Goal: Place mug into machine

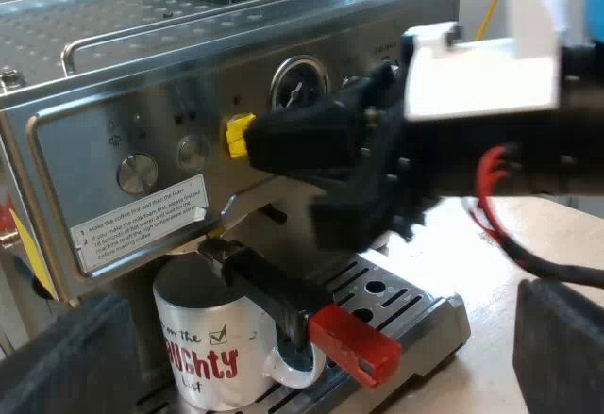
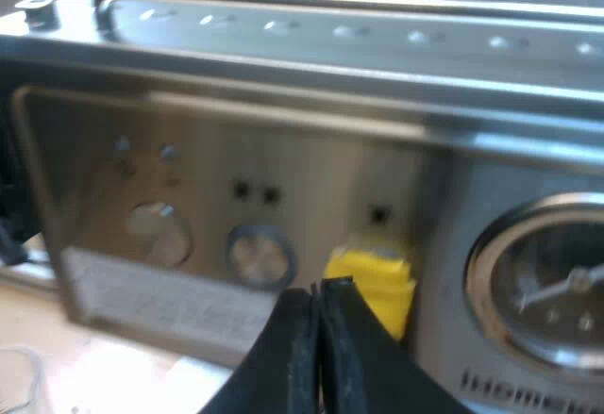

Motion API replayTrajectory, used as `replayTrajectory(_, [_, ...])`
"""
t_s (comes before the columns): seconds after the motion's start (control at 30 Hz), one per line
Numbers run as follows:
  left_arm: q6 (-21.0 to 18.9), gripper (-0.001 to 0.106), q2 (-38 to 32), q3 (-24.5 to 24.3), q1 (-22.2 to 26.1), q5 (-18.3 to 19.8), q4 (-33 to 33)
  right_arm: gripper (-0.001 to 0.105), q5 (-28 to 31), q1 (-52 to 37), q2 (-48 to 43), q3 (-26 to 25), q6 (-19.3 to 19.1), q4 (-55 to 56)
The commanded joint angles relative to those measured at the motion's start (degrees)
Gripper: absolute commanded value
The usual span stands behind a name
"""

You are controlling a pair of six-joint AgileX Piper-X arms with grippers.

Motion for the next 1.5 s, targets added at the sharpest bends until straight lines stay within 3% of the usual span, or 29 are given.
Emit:
replayTrajectory(0.03, [-0.7, 0.081, 0.1, -0.3, -0.2, 0.4, -1.0, 0.000, -0.5, -1.7, 0.9, -1.2, -0.6, -0.4])
replayTrajectory(0.63, [-0.7, 0.081, 0.1, -0.3, -0.2, 0.4, -0.9, 0.000, 1.3, -4.2, 1.8, -1.2, 0.4, 3.3])
replayTrajectory(0.93, [-0.7, 0.081, 0.1, -0.3, -0.2, 0.4, -0.9, 0.000, 1.3, 5.0, -3.6, -1.2, 4.8, 13.3])
replayTrajectory(1.13, [-0.7, 0.081, 0.1, -0.3, -0.2, 0.4, -0.9, 0.001, 5.1, 9.9, -6.0, -1.2, 7.3, 18.1])
replayTrajectory(1.2, [-0.7, 0.081, 0.1, -0.3, -0.2, 0.4, -0.9, 0.028, 4.9, 11.6, -7.9, -1.2, 9.0, 21.5])
replayTrajectory(1.27, [-0.7, 0.081, 0.1, -0.3, -0.2, 0.4, -0.9, 0.045, 4.7, 11.6, -8.8, -1.2, 9.5, 22.8])
replayTrajectory(1.3, [-0.7, 0.081, 0.1, -0.3, -0.2, 0.4, -0.9, 0.061, 4.7, 11.6, -9.7, -1.2, 9.6, 24.0])
replayTrajectory(1.37, [-0.7, 0.081, 0.1, -0.6, -0.2, 0.4, -0.9, 0.078, 4.7, 11.6, -11.0, -1.2, 9.6, 25.6])
replayTrajectory(1.4, [-0.7, 0.081, 0.1, -0.9, -0.2, 0.4, -0.9, 0.084, 4.4, 11.6, -12.0, -1.2, 9.5, 26.8])
replayTrajectory(1.5, [-0.7, 0.081, 0.1, -2.0, -0.2, 0.4, -0.9, 0.085, 2.4, 11.5, -14.8, -1.2, 9.2, 30.0])
